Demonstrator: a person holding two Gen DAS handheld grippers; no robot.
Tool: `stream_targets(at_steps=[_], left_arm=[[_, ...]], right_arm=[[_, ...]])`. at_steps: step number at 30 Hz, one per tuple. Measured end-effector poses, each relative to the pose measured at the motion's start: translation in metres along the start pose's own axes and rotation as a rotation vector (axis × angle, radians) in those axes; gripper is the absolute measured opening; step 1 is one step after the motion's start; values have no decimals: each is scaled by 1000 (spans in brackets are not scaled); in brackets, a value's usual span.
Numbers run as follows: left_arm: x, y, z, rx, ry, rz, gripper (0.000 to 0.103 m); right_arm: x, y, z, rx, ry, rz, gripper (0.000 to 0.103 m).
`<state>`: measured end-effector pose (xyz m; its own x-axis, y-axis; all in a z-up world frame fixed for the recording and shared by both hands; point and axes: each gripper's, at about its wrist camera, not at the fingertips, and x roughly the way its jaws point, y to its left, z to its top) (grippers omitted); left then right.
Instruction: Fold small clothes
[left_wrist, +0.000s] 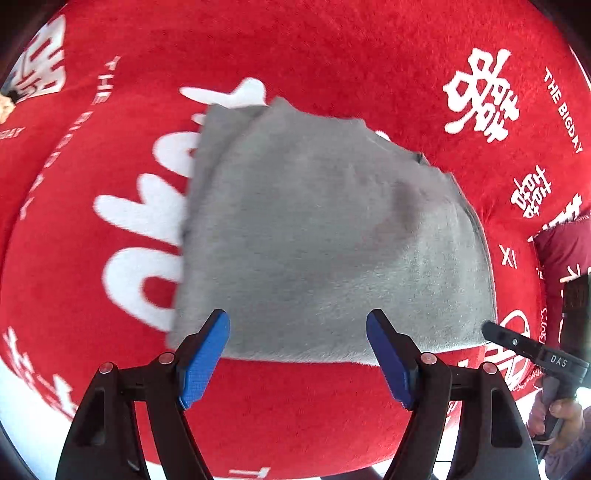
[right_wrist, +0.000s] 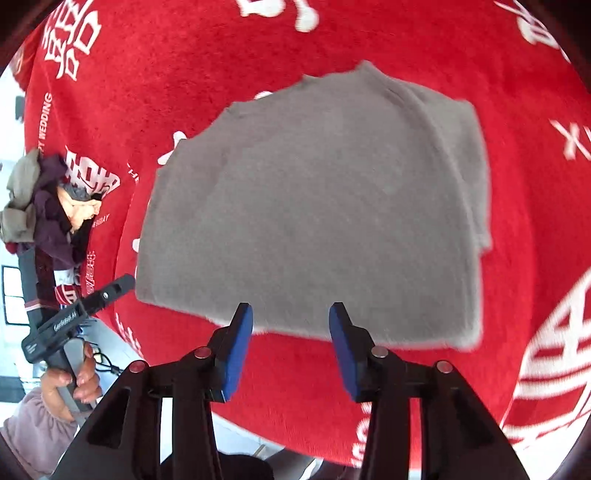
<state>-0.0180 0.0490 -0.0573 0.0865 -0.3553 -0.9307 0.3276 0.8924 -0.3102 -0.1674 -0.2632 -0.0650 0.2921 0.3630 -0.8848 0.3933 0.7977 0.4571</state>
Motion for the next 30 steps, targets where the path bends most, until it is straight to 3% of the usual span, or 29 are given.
stream_targets(at_steps=[4,8,11,17,25,30], left_arm=[[31,16,-1,-17,60,99,77],[26,28,-4,-27,65,61,77],[26,26,-6,-15,87,72,77],[31,19,-4,-24,101,110,78],[16,25,-4,-138,115,87,78],[9,25,-9,-195,124,121,78]], right_arm=[[17,1,13,-14,15,-21,47],[26,-29,9,36,65,-67,46],[23,-44,3,73,52,-14,46],[25,-41,0,41,68,-39,46],[22,-44,-3,39,91,-24,46],[24,-43,2,42,123,-30,47]])
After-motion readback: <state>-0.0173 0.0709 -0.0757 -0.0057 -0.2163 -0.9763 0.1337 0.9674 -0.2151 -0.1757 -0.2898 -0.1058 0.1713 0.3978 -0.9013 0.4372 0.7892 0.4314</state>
